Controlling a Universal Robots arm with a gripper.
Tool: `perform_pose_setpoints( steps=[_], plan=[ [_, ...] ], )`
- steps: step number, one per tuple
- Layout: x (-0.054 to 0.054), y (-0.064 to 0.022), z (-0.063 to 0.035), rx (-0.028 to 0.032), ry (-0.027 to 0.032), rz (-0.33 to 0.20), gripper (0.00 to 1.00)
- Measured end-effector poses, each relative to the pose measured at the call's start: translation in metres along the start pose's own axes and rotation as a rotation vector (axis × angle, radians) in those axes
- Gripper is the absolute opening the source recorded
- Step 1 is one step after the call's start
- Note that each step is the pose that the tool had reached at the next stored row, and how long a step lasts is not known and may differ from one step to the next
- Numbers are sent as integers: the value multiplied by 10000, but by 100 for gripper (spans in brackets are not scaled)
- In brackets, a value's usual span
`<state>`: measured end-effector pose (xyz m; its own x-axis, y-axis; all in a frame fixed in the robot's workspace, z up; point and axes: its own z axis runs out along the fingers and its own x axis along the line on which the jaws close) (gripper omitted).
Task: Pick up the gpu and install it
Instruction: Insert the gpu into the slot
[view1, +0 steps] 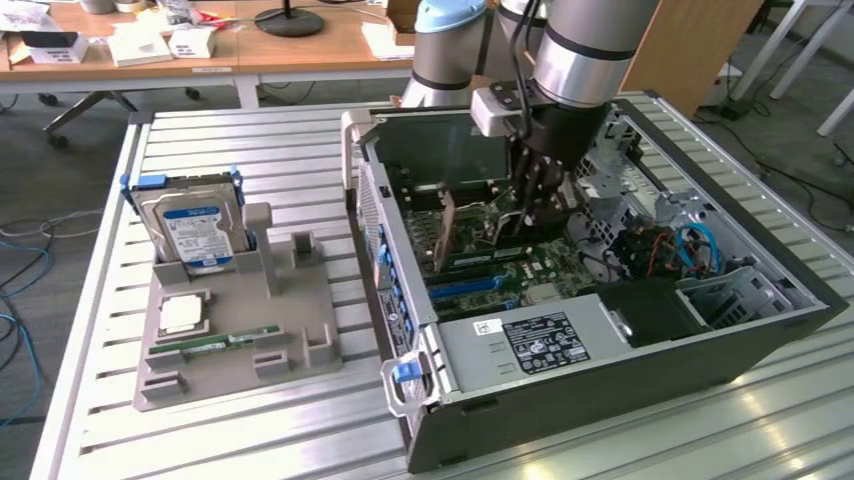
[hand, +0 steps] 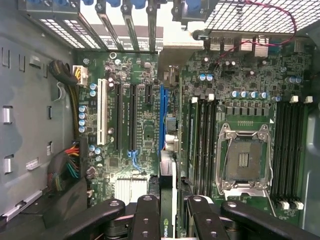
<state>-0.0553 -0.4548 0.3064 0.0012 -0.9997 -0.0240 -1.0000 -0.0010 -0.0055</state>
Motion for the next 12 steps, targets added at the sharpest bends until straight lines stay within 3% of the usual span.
perform_pose_setpoints(
  steps=[12],
  plan=[
    [0,34,17,3,0,1,26]
  ],
)
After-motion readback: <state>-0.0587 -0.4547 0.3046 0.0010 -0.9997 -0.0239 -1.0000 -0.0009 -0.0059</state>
